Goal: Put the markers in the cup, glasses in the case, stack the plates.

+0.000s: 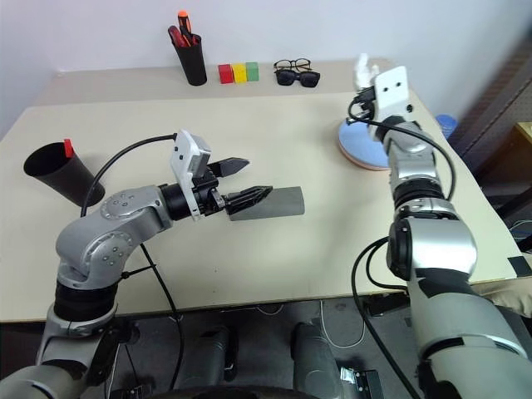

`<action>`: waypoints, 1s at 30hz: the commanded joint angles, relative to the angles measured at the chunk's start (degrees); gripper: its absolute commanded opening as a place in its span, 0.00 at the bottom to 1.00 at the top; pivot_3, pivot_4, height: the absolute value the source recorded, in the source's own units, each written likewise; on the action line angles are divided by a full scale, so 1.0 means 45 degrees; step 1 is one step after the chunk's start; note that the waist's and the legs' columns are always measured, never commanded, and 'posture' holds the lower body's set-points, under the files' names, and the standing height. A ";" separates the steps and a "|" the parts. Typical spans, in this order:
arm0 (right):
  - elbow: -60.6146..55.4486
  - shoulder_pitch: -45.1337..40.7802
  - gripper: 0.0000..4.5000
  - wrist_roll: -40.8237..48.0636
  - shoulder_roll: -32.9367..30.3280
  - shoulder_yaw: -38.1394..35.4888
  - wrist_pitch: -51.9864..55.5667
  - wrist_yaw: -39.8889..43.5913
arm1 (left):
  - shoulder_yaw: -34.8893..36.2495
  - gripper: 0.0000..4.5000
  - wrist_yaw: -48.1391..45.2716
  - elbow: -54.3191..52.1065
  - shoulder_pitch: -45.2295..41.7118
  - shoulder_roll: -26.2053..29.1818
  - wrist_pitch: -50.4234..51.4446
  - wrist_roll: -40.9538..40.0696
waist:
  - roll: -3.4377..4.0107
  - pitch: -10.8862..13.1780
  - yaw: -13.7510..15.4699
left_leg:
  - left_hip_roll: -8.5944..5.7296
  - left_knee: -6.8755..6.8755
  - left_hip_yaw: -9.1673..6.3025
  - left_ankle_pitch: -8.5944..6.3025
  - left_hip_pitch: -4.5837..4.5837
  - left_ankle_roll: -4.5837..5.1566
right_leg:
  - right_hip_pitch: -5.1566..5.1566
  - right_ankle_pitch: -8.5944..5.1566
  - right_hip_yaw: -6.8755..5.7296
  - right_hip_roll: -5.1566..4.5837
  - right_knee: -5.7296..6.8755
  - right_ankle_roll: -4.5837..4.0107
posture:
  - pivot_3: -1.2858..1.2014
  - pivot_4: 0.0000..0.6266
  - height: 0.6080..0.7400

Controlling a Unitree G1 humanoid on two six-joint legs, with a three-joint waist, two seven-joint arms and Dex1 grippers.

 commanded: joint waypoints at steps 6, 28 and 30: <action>0.0195 0.0120 0.73 -0.0433 -0.0765 0.0173 0.0319 -0.0260 | -0.0254 1.00 0.0485 0.0468 -0.0044 -0.0235 -0.1401 0.1049 | 0.0000 0.0000 -0.0041 | 0.0001 -0.0002 0.0002 0.0000 0.0003 0.0000 | 0.0000 0.0002 0.0004 0.0001 0.0001 0.0001 | 0.52 0.24 1.00; -1.8859 1.5402 0.73 0.6353 -0.2875 -0.4162 0.7379 0.5873 | 0.2822 1.00 -0.0645 0.0439 0.6188 0.1238 -0.6515 0.2154 | 0.0018 -0.0033 0.0346 | 0.0012 0.0016 0.0021 -0.0006 0.0032 -0.0004 | 0.0024 0.0003 0.0008 -0.0009 -0.0012 -0.0027 | 0.52 0.24 1.00; -1.9640 1.6278 0.73 0.6687 -0.2748 -0.4567 0.7633 0.5755 | 0.3166 1.00 -0.0842 0.0258 0.6813 0.1449 -0.6538 0.1902 | 0.0018 -0.0033 0.0354 | 0.0015 0.0016 0.0023 -0.0007 0.0031 -0.0006 | 0.0022 0.0000 0.0007 -0.0012 -0.0018 -0.0030 | 0.52 0.24 1.00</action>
